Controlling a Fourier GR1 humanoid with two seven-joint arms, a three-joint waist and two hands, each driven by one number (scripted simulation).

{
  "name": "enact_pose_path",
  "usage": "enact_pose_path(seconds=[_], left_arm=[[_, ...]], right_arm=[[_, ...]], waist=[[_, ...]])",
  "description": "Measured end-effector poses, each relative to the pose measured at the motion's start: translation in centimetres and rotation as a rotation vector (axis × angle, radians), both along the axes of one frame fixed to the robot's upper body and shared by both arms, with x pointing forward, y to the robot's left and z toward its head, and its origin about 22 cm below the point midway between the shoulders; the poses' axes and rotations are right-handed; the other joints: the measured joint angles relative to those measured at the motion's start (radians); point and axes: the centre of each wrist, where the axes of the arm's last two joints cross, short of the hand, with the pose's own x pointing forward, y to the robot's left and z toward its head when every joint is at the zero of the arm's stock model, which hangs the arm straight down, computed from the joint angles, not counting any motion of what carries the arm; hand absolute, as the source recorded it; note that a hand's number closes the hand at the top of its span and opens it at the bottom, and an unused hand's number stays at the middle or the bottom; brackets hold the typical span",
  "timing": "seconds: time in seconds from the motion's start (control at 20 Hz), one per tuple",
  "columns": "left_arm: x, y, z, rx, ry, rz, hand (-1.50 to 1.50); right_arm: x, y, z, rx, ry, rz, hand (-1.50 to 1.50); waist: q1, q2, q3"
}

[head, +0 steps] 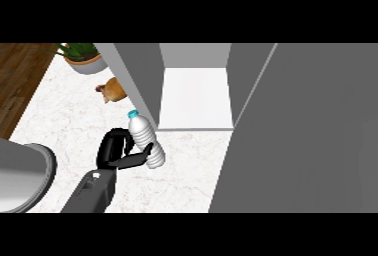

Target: Pick up the bottled water, place it into the cabinet and close the cabinet

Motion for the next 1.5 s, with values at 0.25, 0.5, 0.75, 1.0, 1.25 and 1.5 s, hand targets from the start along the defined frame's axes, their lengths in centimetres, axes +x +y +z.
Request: enact_pose_path(seconds=[0.25, 0.5, 0.75, 1.0, 1.25, 1.5], left_arm=[[0.2, -1.4, 0.7, -0.072, 0.038, -0.031, 1.5], [0.4, -2.9, 1.5, -0.116, 0.089, -0.046, 1.5], [0.2, -4.9, 2.5, -0.132, 0.124, -0.057, 1.5], [0.9, -9.2, 5.0, -0.137, 0.124, -0.108, 1.5], [4.7, -12.8, 11.1, -0.089, 0.068, -0.096, 1.5], [7.4, -14.6, 14.4, -0.081, 0.082, -0.041, 1.5]], right_arm=[[0.0, -0.1, 0.0, -0.002, 0.002, -0.005, -1.5], [-0.1, 0.1, -0.1, 0.001, -0.003, 0.007, -1.5], [0.0, -0.2, -0.1, -0.001, -0.007, -0.005, -1.5], [0.0, -0.4, -0.2, -0.006, -0.013, -0.008, -1.5], [-0.4, -0.5, -0.5, -0.002, -0.003, -0.004, -1.5], [-0.8, -0.7, -0.6, 0.002, 0.007, -0.008, -1.5]], waist=[[0.001, 0.001, -0.001], [-0.003, -0.001, -0.001], [-0.005, -0.001, -0.001], [-0.012, -0.001, -0.003], [-0.021, 0.001, -0.003], [-0.024, 0.004, -0.003]])
